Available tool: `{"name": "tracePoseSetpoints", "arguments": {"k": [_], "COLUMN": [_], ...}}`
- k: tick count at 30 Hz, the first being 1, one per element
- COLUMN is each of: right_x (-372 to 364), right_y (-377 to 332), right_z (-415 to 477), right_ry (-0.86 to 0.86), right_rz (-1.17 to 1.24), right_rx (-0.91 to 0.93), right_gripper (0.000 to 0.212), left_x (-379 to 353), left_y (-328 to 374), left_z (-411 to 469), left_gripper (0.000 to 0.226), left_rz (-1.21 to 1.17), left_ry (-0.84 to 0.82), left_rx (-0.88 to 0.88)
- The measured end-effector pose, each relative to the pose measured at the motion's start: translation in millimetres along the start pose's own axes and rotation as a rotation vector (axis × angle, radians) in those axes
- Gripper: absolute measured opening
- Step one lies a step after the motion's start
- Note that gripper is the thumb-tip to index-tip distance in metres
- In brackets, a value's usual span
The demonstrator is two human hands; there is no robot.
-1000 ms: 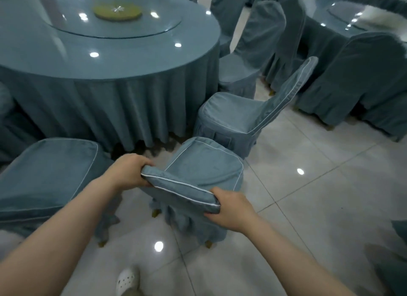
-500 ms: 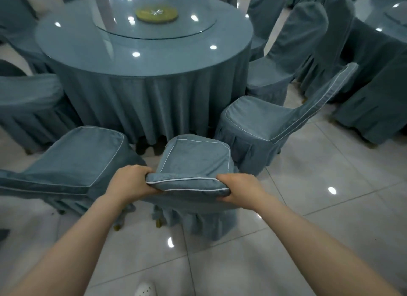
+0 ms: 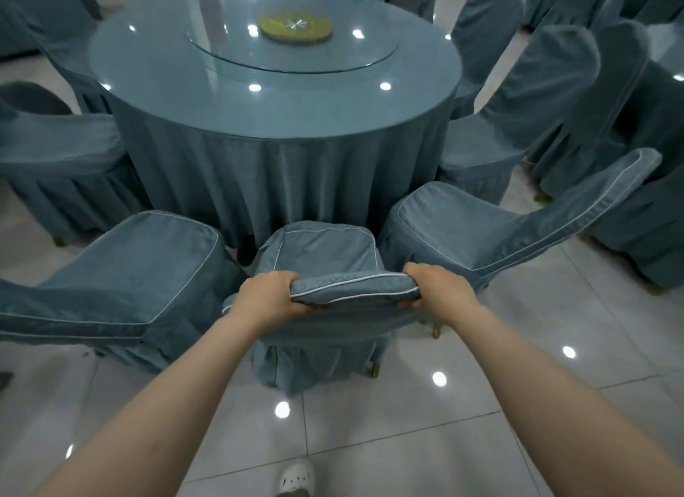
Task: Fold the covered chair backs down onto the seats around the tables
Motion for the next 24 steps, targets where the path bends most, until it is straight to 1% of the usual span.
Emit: {"name": "tracePoseSetpoints", "arguments": {"k": [7, 10, 12, 13, 15, 16, 17, 19, 21, 22, 24], "right_x": [-0.4, 0.5, 3.0, 3.5, 3.1, 2.2, 2.0, 1.1, 0.1, -0.8, -2.4], "right_y": [2.6, -0.2, -2.3, -4.9, -10.5, -12.2, -13.2, -11.0, -8.3, -8.2, -10.2], "right_z": [4.7, 1.1, -2.5, -5.6, -11.4, -13.7, -15.0, -15.0, -13.2, -12.1, -9.8], "right_ry": [0.071, 0.098, 0.118, 0.128, 0.137, 0.142, 0.155, 0.183, 0.198, 0.196, 0.202], "right_rz": [-0.004, 0.005, 0.030, 0.055, 0.125, 0.150, 0.164, 0.179, 0.187, 0.174, 0.122], "right_rx": [-0.038, -0.017, 0.060, 0.113, 0.209, 0.236, 0.243, 0.220, 0.155, 0.119, 0.073], "right_gripper": [0.043, 0.037, 0.032, 0.038, 0.060, 0.067, 0.068, 0.058, 0.043, 0.038, 0.030], "left_x": [9.3, 9.0, 8.4, 8.8, 10.5, 10.4, 9.7, 6.4, 3.9, 3.2, 2.2], "left_y": [-8.3, -12.5, -18.5, -23.2, -32.6, -36.0, -37.6, -34.4, -25.2, -20.1, -12.3], "left_z": [9.9, 6.0, 0.3, -2.9, -8.5, -10.8, -11.6, -12.4, -11.4, -11.2, -12.3], "left_gripper": [0.043, 0.040, 0.031, 0.028, 0.034, 0.037, 0.039, 0.042, 0.050, 0.050, 0.037], "left_rz": [-0.043, -0.086, -0.179, -0.212, -0.228, -0.220, -0.213, -0.202, -0.162, -0.133, -0.086], "left_ry": [-0.079, -0.078, -0.090, -0.101, -0.113, -0.113, -0.108, -0.079, -0.005, 0.039, 0.124], "left_rx": [-0.057, -0.037, -0.001, 0.007, 0.003, 0.007, 0.014, 0.018, -0.039, -0.065, -0.062]}}
Point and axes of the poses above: each hand's wrist, its own z-axis towards the middle knuckle, its own x-axis out of the back of the hand, y = z × x, the point moved 2 cm from there along z, towards the middle knuckle, and after that the axes turned 2 degrees about z, right-handed, at the moved point
